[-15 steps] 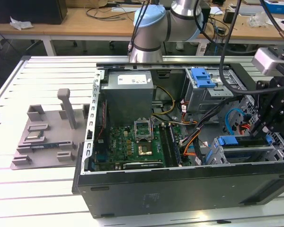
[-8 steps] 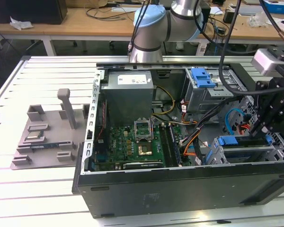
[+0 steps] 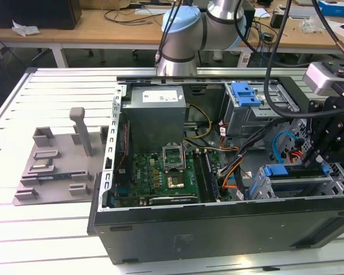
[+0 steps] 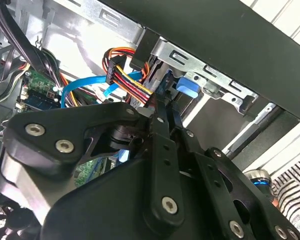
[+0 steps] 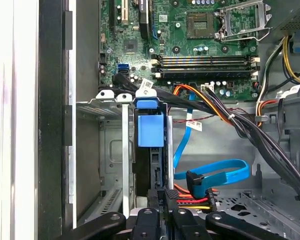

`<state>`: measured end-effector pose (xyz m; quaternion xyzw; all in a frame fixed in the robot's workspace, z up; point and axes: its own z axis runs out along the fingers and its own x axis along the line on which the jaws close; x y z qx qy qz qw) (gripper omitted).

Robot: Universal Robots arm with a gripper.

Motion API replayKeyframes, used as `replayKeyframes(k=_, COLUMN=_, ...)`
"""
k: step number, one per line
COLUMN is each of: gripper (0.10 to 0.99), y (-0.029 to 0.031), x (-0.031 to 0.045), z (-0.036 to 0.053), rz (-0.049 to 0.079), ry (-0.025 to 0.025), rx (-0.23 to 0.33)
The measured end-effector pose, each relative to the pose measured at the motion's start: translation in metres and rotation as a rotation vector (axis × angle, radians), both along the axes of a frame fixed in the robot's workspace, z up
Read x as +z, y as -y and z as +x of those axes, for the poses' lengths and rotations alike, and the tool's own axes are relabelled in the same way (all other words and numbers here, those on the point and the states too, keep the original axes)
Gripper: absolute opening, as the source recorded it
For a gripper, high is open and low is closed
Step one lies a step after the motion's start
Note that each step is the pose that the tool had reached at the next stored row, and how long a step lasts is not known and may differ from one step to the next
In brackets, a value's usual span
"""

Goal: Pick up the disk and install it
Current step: 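Insert the first disk wire, then insert the second disk wire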

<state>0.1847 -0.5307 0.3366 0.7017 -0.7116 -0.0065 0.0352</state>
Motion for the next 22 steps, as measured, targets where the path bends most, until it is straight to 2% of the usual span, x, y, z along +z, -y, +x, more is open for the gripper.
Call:
replayKeyframes(k=2, gripper=0.176, y=0.0001, x=-0.0002, z=0.0, rz=0.0, ry=0.0001, rx=0.0)
replayKeyframes(k=3, gripper=0.239, y=0.0001, x=0.0006, z=0.0, rz=-0.001, ry=0.0002, rx=0.0)
replayKeyframes(k=6, gripper=0.239, y=-0.0002, x=0.0143, z=0.0, rz=0.0, ry=0.0002, rx=0.0)
replayKeyframes(k=9, gripper=0.239, y=-0.0011, x=0.0215, z=0.0, rz=0.0, ry=0.0002, rx=0.0)
replayKeyframes(k=10, gripper=0.224, y=-0.0012, x=0.0232, z=0.0, rz=-0.001, ry=0.0002, rx=0.0)
replayKeyframes(k=12, gripper=0.106, y=-0.0013, x=0.0284, z=0.0, rz=0.0, ry=0.0002, rx=0.001)
replayKeyframes(k=14, gripper=0.106, y=-0.0016, x=0.0366, z=0.0, rz=0.0, ry=0.0002, rx=0.001)
replayKeyframes(k=16, gripper=0.106, y=-0.0016, x=0.0389, z=0.0, rz=0.0, ry=0.0002, rx=0.001)
replayKeyframes(k=22, gripper=0.106, y=-0.0016, x=0.0392, z=0.0, rz=0.0, ry=0.0002, rx=0.001)
